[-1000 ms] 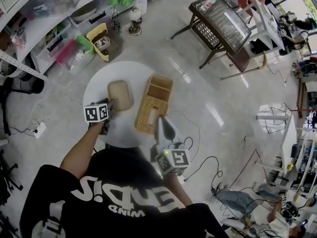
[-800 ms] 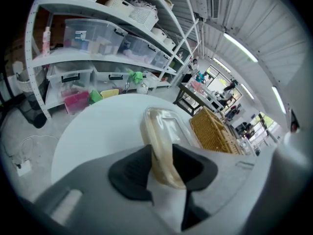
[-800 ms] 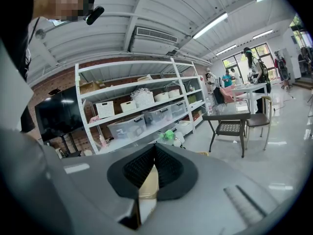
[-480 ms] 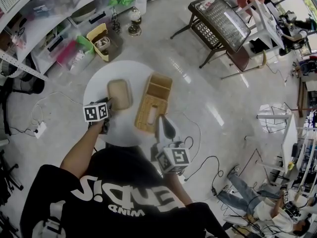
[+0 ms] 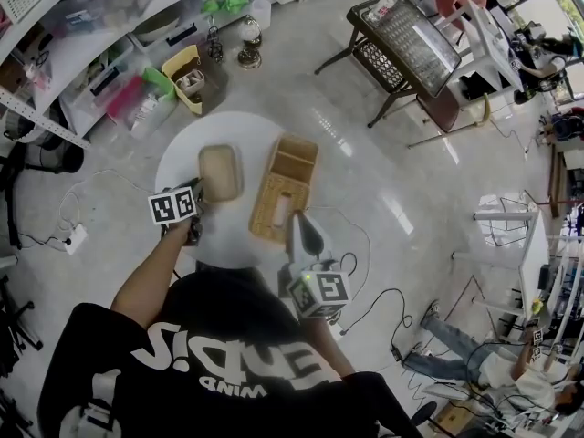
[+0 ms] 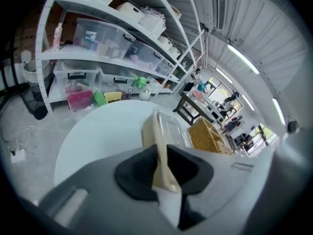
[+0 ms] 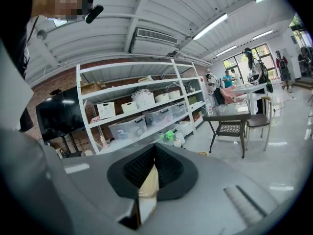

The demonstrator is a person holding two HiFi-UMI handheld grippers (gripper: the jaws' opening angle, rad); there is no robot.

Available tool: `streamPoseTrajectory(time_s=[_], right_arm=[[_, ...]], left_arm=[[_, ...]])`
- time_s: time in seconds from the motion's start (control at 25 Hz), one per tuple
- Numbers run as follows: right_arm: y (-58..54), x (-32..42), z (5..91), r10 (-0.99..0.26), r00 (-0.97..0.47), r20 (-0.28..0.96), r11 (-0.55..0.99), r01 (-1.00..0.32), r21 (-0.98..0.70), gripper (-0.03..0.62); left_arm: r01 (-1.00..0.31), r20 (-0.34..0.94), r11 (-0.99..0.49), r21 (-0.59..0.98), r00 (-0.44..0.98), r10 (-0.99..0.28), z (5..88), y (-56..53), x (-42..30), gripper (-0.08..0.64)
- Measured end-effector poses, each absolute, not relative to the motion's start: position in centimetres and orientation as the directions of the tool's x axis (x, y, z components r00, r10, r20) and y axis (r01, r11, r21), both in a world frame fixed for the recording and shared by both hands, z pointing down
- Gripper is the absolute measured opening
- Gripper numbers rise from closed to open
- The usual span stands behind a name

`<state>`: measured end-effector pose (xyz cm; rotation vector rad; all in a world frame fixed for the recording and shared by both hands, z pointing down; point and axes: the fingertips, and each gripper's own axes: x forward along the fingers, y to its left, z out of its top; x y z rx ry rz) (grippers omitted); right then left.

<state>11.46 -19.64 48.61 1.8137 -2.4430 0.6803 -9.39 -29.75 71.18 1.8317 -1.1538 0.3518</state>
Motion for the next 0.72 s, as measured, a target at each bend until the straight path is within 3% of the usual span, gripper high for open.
streamPoseTrajectory(time_s=[0.36,0.72], right_arm=[[-19.0,11.4,48.4,-0.907,-0.328,0.265,0.236,-0.915,-0.327,0.000],[-18.6,10.8,48.5,-0.901,-0.337,0.274,0.242,-0.913,-0.329,0.000]], left_arm=[[-0.731,0.559,-0.078,0.677,0.581,-0.592,70.3,-29.2,-9.3,0.037],[-0.701,0.496,-0.059,0.710,0.558,-0.665,69.3,-28.5,-10.8,0.038]])
